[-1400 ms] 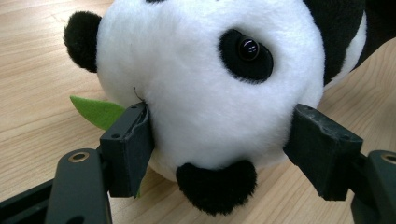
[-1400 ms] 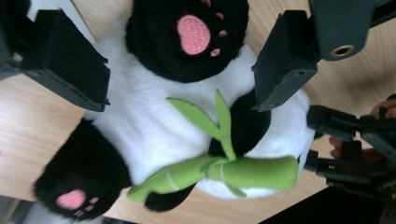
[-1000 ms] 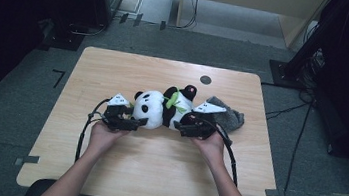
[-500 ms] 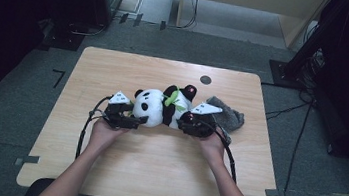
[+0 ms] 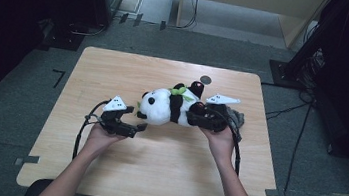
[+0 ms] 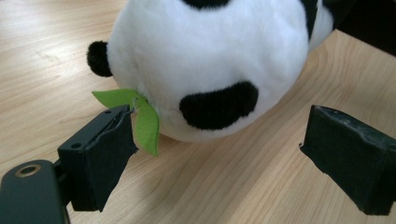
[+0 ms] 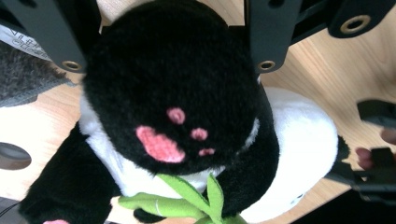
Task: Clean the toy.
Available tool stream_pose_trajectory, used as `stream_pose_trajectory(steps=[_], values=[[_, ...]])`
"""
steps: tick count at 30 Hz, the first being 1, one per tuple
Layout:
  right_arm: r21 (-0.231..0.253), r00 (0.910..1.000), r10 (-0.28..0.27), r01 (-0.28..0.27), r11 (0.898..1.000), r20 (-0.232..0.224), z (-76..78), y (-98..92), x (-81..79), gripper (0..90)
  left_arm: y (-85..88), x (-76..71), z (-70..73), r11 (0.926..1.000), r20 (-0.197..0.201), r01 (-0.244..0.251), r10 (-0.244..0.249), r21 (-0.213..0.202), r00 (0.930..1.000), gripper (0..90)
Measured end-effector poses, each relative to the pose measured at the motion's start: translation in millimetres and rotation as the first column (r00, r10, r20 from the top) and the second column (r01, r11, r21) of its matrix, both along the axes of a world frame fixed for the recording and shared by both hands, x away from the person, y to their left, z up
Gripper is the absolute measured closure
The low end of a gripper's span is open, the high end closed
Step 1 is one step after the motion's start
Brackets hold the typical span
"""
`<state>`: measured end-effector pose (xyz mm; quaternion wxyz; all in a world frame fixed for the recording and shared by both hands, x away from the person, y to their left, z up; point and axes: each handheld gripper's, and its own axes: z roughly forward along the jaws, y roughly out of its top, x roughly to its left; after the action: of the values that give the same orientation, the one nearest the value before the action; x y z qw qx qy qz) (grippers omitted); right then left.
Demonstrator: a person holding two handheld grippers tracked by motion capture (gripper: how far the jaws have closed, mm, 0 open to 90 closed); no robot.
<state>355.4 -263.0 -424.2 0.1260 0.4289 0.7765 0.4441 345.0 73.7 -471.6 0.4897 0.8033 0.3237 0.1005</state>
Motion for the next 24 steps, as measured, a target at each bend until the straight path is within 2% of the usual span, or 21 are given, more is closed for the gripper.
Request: stream_pose_trajectory(steps=[4,5,7,9,11,16,18,22,24], values=[[0.033,0.9998,0.018,-0.018,0.999,-0.001,7.2,4.9,-3.8,53.8,-5.1,0.7,-1.2,0.9996,0.019,0.003,-0.003,-0.030,0.9998,6.6],[0.043,0.9997,0.024,-0.024,0.999,-0.007,8.1,6.4,-4.5,53.9,-7.3,1.4,-2.1,0.9997,0.018,0.003,-0.002,-0.025,0.9998,4.3],[0.065,0.9983,0.054,-0.053,0.996,-0.023,9.6,13.1,-6.8,54.0,-12.0,1.5,-2.4,0.9995,0.026,-0.031,0.031,-0.005,0.9992,0.1],[0.053,0.9977,0.064,-0.063,0.997,-0.023,10.0,18.5,-9.3,54.2,-12.8,3.1,-3.3,0.9984,0.016,-0.057,0.057,0.001,0.9982,0.2],[0.050,0.9973,0.069,-0.067,0.996,-0.027,9.7,22.1,-10.7,54.5,-10.5,4.2,-3.4,0.9981,0.012,-0.061,0.061,0.009,0.9981,6.1],[0.051,0.9969,0.075,-0.074,0.996,-0.024,6.1,23.9,-10.5,52.8,-6.4,3.1,3.7,0.9975,0.012,-0.062,0.062,0.036,0.9980,33.7],[0.048,0.9973,0.072,-0.071,0.996,-0.010,4.5,24.3,-10.5,49.2,-4.0,4.0,8.1,0.9979,-0.005,-0.058,0.059,0.027,0.9983,41.0],[0.044,0.9954,0.091,-0.092,0.995,0.032,3.0,23.3,-10.9,38.5,0.8,4.9,13.1,0.9978,-0.015,-0.063,0.063,0.019,0.9979,47.9],[0.045,0.9922,0.114,-0.116,0.992,0.052,2.2,21.8,-10.1,32.4,4.7,6.8,16.5,0.9978,-0.036,-0.066,0.066,0.008,0.9972,49.2]])
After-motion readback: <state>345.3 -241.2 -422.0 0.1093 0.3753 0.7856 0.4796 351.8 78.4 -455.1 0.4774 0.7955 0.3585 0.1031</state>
